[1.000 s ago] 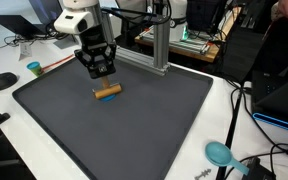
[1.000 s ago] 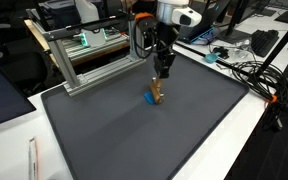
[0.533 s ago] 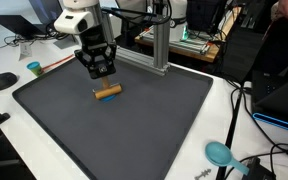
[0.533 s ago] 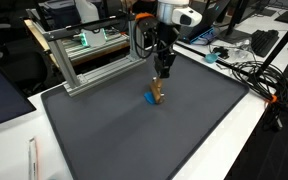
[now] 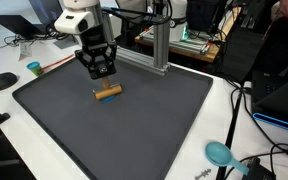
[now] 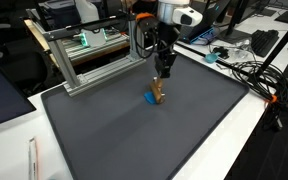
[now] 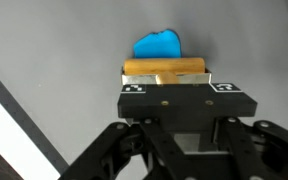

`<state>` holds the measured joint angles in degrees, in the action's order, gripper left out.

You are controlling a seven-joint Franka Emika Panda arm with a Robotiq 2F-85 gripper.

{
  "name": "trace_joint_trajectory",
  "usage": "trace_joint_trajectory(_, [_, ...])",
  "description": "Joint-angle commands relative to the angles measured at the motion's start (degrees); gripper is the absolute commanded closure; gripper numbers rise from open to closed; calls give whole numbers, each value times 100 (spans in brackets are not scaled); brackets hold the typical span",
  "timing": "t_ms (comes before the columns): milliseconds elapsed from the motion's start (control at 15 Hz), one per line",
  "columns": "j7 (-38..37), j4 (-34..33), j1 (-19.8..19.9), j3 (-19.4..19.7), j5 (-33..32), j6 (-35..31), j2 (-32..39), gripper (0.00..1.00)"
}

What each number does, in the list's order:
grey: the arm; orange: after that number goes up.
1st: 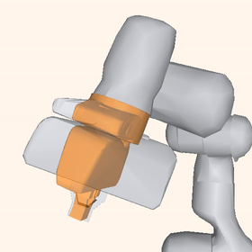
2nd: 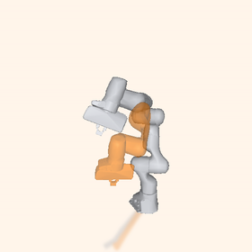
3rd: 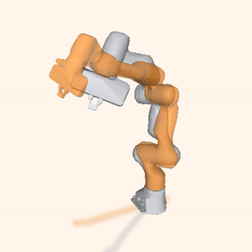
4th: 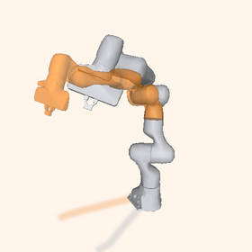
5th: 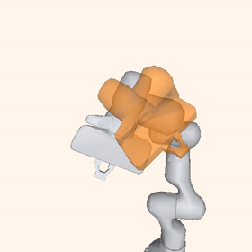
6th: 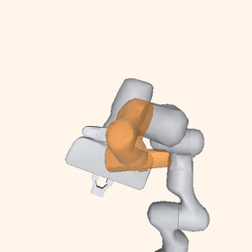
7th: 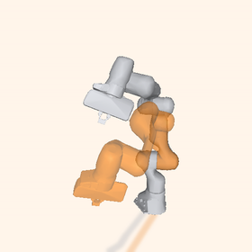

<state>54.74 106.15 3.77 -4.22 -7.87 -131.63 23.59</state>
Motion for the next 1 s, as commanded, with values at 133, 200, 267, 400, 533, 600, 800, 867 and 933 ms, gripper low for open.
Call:
trace_joint_trajectory(133, [136,-44,58,-139,290,-217,318,77])
trace_joint_trajectory(200, [139,-43,57,-144,291,-221,317,77])
trace_joint_trajectory(267, [135,-42,54,-147,287,-225,318,77])
trace_joint_trajectory(400, [102,-38,35,-132,235,-230,322,77])
trace_joint_trajectory(533, [39,-11,-4,-60,71,-212,327,77])
trace_joint_trajectory(600, [-13,-1,-23,-13,-19,-215,332,77])
trace_joint_trajectory(800, [-27,18,-15,76,-160,-162,335,77])
trace_joint_trajectory(867, [-43,25,-25,99,-204,-156,337,77])
trace_joint_trajectory(933, [-68,32,-43,126,-270,-149,345,77])
